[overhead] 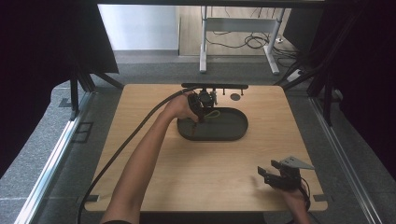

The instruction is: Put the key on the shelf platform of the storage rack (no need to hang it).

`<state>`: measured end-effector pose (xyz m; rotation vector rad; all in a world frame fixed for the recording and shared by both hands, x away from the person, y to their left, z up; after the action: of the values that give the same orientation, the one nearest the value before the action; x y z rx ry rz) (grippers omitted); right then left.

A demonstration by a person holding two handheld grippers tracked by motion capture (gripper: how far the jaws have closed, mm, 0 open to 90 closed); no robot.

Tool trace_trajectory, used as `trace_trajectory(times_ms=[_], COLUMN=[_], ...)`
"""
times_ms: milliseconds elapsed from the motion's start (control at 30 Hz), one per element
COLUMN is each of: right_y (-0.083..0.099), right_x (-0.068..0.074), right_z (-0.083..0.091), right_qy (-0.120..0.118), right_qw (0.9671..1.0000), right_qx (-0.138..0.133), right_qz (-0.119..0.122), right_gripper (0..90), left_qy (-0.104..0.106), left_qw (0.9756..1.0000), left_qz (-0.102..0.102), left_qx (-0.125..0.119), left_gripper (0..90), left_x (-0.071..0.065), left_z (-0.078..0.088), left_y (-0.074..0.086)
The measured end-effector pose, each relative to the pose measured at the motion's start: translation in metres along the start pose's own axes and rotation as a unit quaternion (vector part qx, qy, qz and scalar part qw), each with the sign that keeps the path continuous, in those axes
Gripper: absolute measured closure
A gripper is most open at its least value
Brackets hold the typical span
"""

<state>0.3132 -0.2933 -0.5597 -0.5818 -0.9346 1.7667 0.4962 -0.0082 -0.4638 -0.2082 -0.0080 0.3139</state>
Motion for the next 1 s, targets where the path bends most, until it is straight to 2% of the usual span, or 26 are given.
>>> trace_trajectory(times_ms=[233,467,800,1000], right_y=[0.001,0.002,0.002,0.002], right_x=[0.002,0.001,0.001,0.001], right_z=[-0.002,-0.002,-0.003,-0.003], right_qy=[0.0,0.0,0.001,0.001], right_qw=[1.0,1.0,1.0,1.0], right_qx=[0.003,0.003,0.005,0.004], right_qz=[0.001,0.002,0.002,0.003], right_gripper=[30.8,30.8,30.8,30.8], left_qy=[-0.007,-0.009,-0.014,-0.012], left_qw=[1.0,1.0,0.9998,0.9998], left_qz=[0.0,-0.005,-0.006,-0.004], left_qx=[0.003,-0.002,0.012,0.012], left_gripper=[66.3,66.2,65.8,65.5], left_x=[0.005,0.006,0.006,0.005], left_z=[-0.008,-0.012,-0.024,-0.026], left_y=[0.004,0.001,0.0,0.001])
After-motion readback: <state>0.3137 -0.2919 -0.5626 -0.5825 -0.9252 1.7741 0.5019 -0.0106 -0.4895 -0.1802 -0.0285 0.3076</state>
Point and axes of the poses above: each handheld gripper's, and its own axes: z roughly backward along the jaws, y roughly out of its underside, x roughly to its left, the point moved 6 cm from there along -z, roughly forward along the jaws, and after that the axes turned 6 degrees about y, right-handed, at the moved point
